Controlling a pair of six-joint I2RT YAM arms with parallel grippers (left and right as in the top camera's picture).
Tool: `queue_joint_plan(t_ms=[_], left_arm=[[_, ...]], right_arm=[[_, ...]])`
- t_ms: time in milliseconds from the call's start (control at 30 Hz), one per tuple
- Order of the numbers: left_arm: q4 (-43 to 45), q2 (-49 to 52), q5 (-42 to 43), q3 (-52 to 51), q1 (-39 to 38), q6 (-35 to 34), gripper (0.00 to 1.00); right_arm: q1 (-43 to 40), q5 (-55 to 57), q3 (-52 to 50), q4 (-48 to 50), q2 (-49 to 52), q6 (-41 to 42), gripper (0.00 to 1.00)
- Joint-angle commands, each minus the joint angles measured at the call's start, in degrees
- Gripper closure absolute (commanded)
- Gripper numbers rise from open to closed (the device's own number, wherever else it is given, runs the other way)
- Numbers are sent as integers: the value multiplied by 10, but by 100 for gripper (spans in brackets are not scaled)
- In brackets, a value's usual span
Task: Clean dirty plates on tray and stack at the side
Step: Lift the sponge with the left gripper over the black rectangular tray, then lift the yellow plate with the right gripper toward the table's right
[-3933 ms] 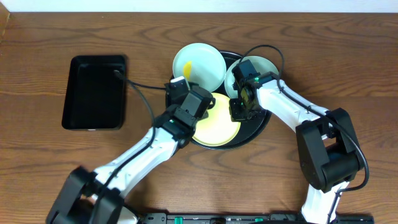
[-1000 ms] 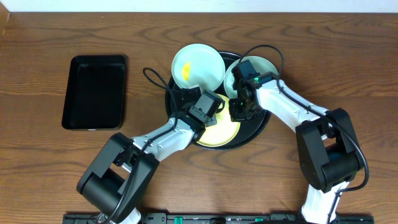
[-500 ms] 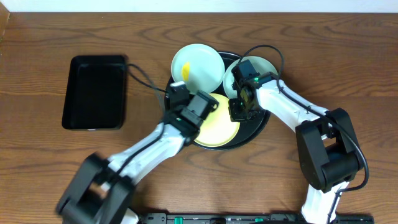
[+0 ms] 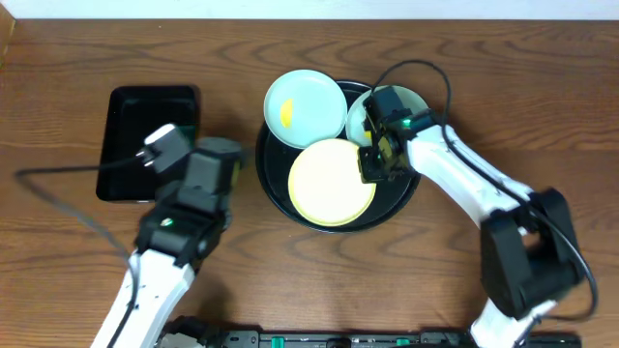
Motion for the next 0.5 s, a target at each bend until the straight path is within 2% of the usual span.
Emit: queue_joint_plan(t_ms=[0,100,233,467], left_arm=[[-29,-24,-15,-1,45,8,92],[-54,-30,-6,-1,84,7,92],[-54,-28,47,-1,129,8,92],[-55,-28,48,-1,148,8,92]], right_arm=[[10,57,30,-5,-64,-17,99],[18,120,38,-6,-107,-33,99],[31,240,38,0,-163,-48,99],[50,367,38,31,-211,-110,99]])
